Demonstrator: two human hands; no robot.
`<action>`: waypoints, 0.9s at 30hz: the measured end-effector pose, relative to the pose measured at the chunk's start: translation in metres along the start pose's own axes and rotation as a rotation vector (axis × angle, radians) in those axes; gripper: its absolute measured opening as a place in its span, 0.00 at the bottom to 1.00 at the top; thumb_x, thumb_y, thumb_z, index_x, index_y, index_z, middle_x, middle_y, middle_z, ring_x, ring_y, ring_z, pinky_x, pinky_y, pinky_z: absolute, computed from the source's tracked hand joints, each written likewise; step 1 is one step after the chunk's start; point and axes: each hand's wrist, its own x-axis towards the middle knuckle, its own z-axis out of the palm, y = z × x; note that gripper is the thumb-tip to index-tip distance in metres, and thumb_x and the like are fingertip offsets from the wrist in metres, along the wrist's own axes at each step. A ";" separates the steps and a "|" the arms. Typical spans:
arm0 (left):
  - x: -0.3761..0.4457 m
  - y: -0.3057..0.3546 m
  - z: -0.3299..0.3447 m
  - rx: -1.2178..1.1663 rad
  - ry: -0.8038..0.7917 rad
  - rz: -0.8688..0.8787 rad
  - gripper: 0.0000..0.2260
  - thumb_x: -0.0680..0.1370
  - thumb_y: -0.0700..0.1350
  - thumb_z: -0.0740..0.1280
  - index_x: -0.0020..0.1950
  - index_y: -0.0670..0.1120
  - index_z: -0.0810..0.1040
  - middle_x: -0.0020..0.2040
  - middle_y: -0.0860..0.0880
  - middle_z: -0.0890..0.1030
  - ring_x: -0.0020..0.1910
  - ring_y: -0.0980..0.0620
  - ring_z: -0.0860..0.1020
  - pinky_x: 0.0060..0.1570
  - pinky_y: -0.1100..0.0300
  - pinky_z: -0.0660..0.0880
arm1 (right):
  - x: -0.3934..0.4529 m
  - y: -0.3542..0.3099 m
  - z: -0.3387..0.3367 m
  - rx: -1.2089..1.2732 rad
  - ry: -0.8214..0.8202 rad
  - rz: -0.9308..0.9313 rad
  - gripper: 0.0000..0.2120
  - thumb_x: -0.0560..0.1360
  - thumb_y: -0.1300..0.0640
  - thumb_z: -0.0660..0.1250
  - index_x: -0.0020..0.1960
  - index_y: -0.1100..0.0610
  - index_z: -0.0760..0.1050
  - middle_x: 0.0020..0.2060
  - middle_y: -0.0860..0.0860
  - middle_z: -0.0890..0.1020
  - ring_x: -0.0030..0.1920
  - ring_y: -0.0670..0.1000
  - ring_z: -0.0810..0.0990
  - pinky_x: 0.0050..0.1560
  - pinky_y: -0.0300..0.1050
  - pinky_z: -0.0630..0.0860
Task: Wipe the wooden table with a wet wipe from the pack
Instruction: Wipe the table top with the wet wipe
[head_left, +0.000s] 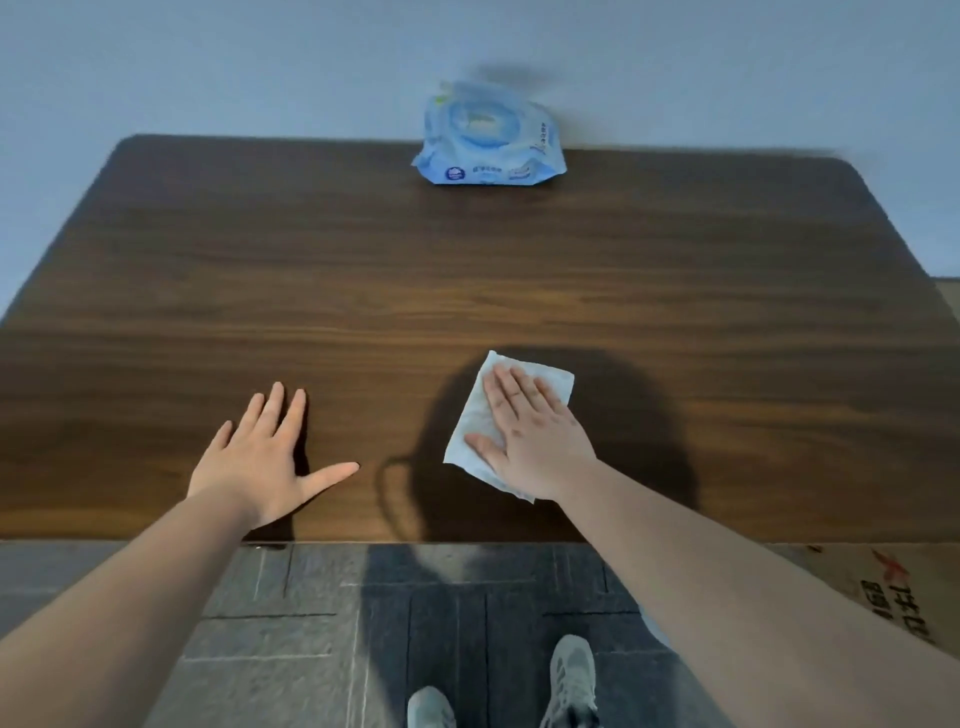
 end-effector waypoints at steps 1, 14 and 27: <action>-0.006 -0.022 0.004 -0.006 -0.002 -0.037 0.51 0.62 0.79 0.42 0.77 0.51 0.38 0.78 0.49 0.40 0.76 0.50 0.41 0.74 0.50 0.48 | 0.011 -0.021 0.001 -0.008 -0.005 -0.034 0.36 0.76 0.34 0.37 0.75 0.55 0.33 0.77 0.50 0.38 0.75 0.48 0.34 0.73 0.47 0.33; -0.041 -0.167 0.054 -0.175 0.085 -0.142 0.47 0.63 0.79 0.40 0.76 0.55 0.39 0.78 0.53 0.38 0.76 0.53 0.38 0.74 0.48 0.43 | 0.117 -0.254 0.018 -0.141 -0.025 -0.325 0.37 0.76 0.33 0.37 0.76 0.55 0.38 0.78 0.52 0.41 0.76 0.53 0.37 0.75 0.53 0.38; -0.038 -0.168 0.064 -0.215 0.115 -0.158 0.48 0.65 0.78 0.41 0.76 0.51 0.37 0.77 0.55 0.38 0.75 0.56 0.36 0.73 0.49 0.38 | 0.146 -0.300 0.020 -0.227 0.065 -0.511 0.38 0.75 0.34 0.37 0.77 0.57 0.44 0.78 0.54 0.48 0.77 0.54 0.45 0.74 0.51 0.42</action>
